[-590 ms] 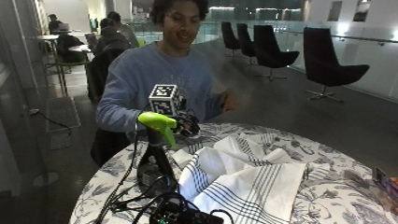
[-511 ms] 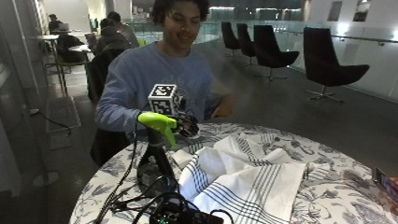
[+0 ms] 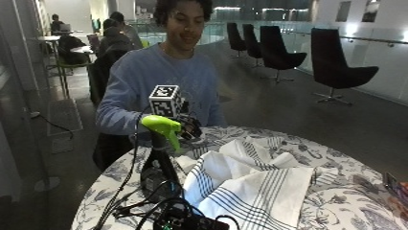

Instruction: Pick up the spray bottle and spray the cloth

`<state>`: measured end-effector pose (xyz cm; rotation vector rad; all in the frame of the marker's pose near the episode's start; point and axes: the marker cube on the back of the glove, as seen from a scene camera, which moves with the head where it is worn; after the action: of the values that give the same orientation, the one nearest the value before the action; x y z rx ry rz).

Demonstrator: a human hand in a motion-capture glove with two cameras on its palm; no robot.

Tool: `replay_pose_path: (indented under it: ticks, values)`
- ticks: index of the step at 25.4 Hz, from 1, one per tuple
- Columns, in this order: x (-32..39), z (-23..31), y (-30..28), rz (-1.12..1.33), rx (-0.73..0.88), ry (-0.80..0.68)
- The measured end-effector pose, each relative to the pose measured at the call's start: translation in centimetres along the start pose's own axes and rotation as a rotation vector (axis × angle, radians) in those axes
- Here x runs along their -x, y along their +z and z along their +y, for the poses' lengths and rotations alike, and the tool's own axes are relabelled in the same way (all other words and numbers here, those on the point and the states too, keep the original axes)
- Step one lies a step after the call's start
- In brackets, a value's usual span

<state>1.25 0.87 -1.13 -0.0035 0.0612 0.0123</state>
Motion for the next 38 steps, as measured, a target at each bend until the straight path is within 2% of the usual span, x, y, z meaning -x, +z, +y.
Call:
replay_pose_path:
  ticks: [7,12,16,22,25,31,38]
  values:
    - [-1.6,0.5,-1.1,-0.009,-0.011,0.012]
    - [-1.9,1.4,-1.9,-0.112,-0.051,0.041]
    - [-2.3,3.6,-2.8,-0.254,-0.163,0.110]
    - [-6.8,6.7,-6.1,-0.642,-0.409,0.187]
    - [-8.2,8.4,-7.0,-0.755,-0.504,0.247]
    - [-11.7,10.4,-7.6,-0.797,-0.576,0.374]
    - [-16.4,9.6,-7.6,-0.789,-0.661,0.455]
